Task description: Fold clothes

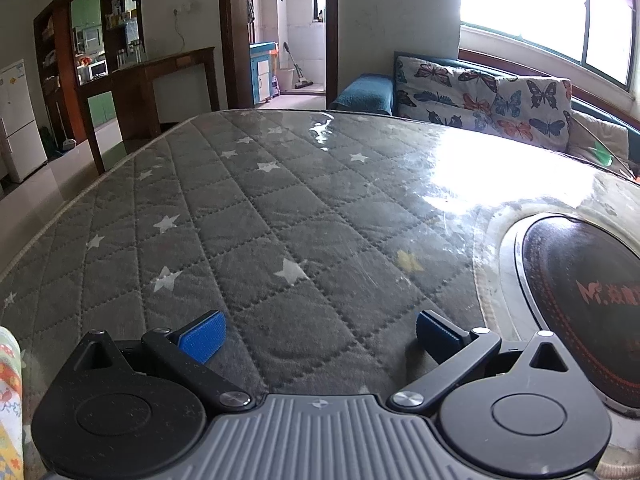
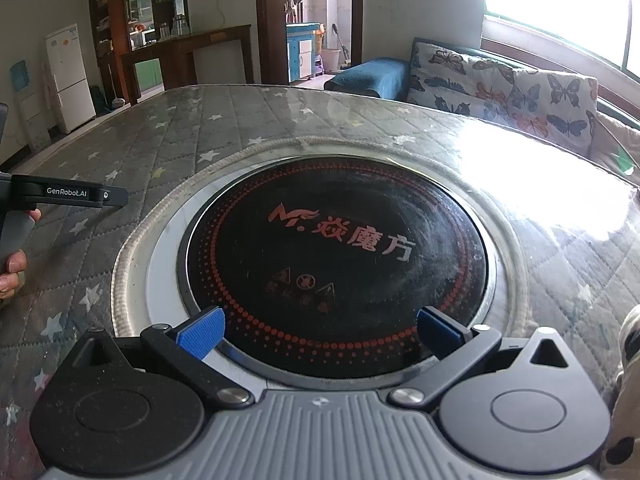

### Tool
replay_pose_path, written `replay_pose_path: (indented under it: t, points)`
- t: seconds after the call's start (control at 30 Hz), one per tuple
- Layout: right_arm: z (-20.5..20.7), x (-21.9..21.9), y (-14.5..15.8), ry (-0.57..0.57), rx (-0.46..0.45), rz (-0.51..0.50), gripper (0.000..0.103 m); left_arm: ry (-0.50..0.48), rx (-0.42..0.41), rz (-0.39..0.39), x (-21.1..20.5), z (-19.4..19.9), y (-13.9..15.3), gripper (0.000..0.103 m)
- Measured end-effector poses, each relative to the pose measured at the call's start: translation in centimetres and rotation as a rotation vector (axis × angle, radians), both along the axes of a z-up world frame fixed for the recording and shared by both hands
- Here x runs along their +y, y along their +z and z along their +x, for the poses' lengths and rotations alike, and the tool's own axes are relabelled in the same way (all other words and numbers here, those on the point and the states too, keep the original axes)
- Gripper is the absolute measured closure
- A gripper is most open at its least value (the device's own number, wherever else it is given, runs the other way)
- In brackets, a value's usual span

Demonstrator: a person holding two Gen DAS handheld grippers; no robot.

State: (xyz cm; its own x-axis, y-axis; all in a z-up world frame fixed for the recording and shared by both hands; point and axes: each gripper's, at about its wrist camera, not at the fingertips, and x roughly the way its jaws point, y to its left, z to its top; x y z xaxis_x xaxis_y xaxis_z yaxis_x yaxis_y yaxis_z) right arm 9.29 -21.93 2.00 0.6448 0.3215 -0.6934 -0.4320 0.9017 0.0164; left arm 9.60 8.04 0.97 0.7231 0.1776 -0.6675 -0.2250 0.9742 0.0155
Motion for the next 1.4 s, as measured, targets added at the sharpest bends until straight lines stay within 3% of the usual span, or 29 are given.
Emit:
replay_pose_path:
  t: [1.4]
  points:
    - [-5.4,-1.6,1.0,0.021,0.010,-0.019,0.000,-0.023,0.071,-0.051,-5.0,-6.3,1.2,0.000]
